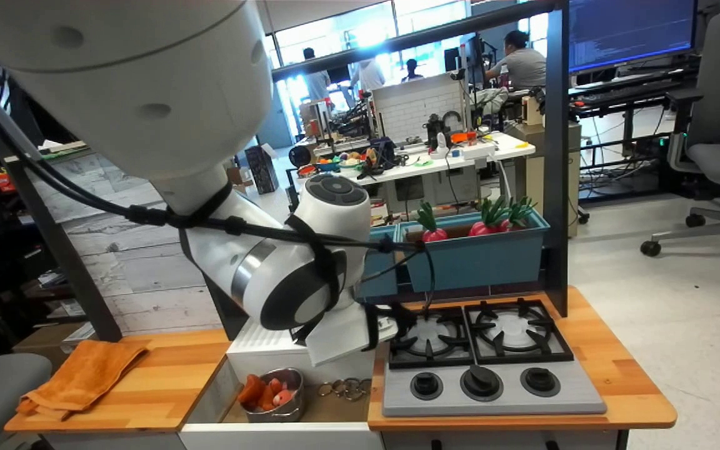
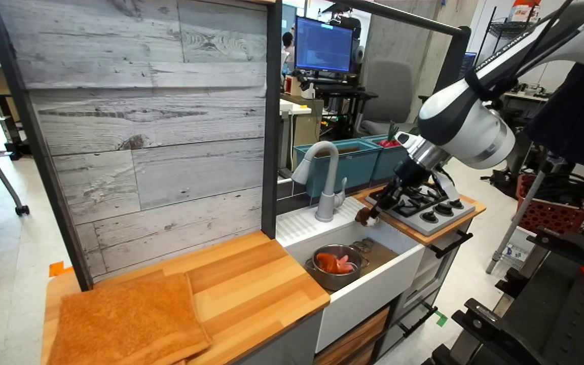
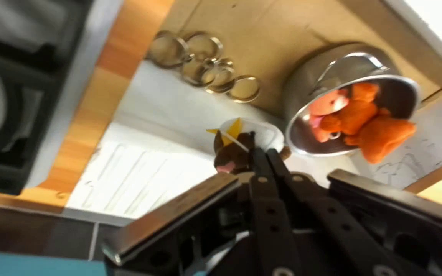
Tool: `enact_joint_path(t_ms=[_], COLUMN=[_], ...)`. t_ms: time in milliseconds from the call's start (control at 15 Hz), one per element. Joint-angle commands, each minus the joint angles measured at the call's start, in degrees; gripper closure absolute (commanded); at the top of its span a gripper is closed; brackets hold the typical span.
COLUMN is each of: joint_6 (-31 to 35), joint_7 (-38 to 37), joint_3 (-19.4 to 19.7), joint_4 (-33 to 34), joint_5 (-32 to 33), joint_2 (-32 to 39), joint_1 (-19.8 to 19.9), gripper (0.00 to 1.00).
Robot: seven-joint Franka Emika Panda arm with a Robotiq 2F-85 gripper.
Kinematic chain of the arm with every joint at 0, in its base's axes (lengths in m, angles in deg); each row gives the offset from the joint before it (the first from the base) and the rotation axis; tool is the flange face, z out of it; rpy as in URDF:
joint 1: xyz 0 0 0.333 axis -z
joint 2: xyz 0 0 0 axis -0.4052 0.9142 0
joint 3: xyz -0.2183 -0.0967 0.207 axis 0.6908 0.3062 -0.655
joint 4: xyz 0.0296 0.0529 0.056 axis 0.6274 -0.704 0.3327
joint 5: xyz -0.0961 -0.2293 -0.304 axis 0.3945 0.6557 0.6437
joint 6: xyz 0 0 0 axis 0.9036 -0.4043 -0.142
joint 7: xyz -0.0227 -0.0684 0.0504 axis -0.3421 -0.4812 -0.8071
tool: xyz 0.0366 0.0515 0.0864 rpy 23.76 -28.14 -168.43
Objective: Use the towel to wipe the table, then put the dolls in the silver pot one at a time
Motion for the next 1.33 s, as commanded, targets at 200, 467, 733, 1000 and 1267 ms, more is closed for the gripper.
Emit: enact_joint_path(t_ms=[200, 467, 733, 1000, 1267], joint_6=[6.25, 19.27, 27.63, 33.17, 32.05], joint_7=[1.64, -0.81, -10.59, -22.44, -33.57], joint_3=[-4.23, -7.37, -4.77, 2.21, 11.64], joint_4=[-23.75, -31.10, -28.24, -23.27, -17.33], joint_5=[0.00, 4.07, 9.09, 10.92, 10.69], joint_2=[-7.83, -5.34, -5.08, -7.78, -8.37], joint_1=[2.75, 1.28, -4.80, -12.47, -21.47], gripper=[0.99, 0.99, 0.99, 0.99, 0.99])
